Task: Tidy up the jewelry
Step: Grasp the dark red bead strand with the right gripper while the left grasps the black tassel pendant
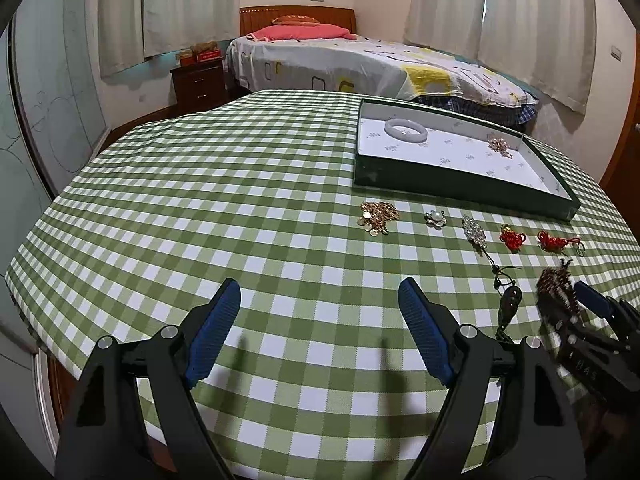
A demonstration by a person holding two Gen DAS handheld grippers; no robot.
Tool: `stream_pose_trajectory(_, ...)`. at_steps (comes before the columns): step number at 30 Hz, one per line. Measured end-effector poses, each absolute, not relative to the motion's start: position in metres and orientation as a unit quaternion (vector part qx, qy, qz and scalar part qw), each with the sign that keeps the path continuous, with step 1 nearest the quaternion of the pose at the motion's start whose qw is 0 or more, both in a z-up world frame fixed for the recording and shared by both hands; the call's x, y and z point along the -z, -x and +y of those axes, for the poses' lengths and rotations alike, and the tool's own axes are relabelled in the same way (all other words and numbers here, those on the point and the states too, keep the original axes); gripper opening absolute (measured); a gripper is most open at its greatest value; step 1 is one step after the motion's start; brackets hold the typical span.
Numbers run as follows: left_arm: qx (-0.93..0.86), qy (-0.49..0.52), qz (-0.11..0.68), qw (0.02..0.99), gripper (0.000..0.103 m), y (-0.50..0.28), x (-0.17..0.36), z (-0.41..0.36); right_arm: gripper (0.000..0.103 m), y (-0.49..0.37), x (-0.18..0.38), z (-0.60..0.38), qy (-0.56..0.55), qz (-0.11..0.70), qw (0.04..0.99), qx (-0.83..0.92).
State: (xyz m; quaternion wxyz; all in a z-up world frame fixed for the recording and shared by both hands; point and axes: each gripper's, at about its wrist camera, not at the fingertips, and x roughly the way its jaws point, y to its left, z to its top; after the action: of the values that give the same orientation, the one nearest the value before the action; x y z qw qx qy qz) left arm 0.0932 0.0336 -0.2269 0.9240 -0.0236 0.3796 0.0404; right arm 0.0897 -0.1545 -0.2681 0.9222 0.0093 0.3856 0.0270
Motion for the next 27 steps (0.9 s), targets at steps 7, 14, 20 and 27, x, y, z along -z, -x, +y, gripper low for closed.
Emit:
stream_pose_trajectory(7, -0.024, 0.017, 0.386, 0.922, 0.079, -0.092, 0.231, 0.021, 0.019, -0.088, 0.266, -0.169, -0.015, 0.388, 0.921, -0.041)
stream_pose_trajectory(14, 0.006, 0.012, 0.39, 0.921, 0.079, -0.093, 0.23, -0.005, 0.012, -0.082, 0.258, -0.19, -0.025, 0.376, 0.926, -0.032)
stream_pose_trajectory(20, 0.041, -0.025, 0.386, 0.921, 0.073, -0.095, 0.232, -0.043, 0.012, -0.075, 0.256, -0.213, -0.047, 0.372, 0.927, -0.022)
stream_pose_trajectory(27, 0.071, -0.047, 0.401, 0.912, 0.061, -0.108, 0.242, -0.075, 0.012, -0.073, 0.254, -0.23, -0.079, 0.367, 0.927, -0.022)
